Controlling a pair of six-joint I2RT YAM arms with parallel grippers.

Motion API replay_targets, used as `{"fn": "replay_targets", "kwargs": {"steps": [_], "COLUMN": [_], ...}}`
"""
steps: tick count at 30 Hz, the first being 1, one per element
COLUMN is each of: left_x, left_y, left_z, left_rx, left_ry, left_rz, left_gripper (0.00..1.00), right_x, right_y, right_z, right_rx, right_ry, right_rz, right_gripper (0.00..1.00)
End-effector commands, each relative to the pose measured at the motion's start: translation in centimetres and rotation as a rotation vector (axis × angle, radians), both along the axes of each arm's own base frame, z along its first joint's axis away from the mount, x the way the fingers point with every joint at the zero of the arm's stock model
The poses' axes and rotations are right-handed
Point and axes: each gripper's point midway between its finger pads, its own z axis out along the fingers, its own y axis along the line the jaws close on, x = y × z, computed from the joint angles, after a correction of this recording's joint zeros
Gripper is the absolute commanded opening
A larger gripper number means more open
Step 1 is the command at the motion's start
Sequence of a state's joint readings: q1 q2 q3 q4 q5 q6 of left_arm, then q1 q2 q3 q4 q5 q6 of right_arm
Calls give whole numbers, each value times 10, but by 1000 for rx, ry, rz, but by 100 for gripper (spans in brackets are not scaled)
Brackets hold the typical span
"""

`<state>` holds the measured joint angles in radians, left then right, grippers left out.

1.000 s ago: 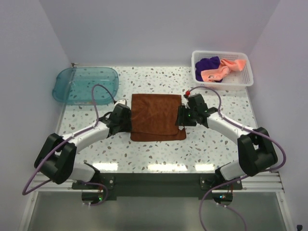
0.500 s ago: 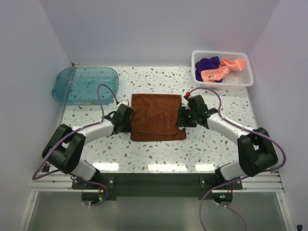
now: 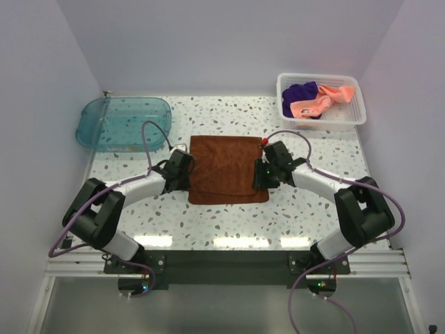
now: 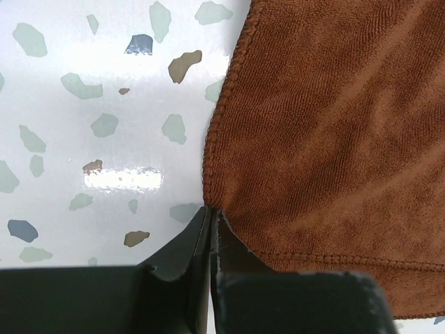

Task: Fold and stack the towels
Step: Fold the towel

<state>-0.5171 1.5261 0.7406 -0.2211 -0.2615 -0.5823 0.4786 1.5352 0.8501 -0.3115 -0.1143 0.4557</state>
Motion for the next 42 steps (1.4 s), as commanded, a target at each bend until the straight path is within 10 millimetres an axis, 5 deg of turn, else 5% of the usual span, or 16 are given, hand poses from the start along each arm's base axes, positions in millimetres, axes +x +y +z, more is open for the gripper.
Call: {"fn": "replay_targets", "kwargs": {"steps": [1, 17, 28, 42], "left_x": [8, 10, 12, 14], "left_y": [-7, -10, -11, -12], "left_z": [8, 14, 19, 21], "left_rx": [-21, -25, -21, -21], "left_ry": [-21, -27, -35, -36], "left_rz": [-13, -22, -20, -20], "left_gripper": [3, 0, 0, 0], "right_x": [8, 7, 13, 8], "right_y": [4, 12, 16, 10], "right_z": [5, -10, 8, -9], "right_rx": [1, 5, 9, -44], "right_ry": [-21, 21, -4, 46], "right_rz": [-21, -11, -2, -14], "right_gripper": [40, 29, 29, 22]}}
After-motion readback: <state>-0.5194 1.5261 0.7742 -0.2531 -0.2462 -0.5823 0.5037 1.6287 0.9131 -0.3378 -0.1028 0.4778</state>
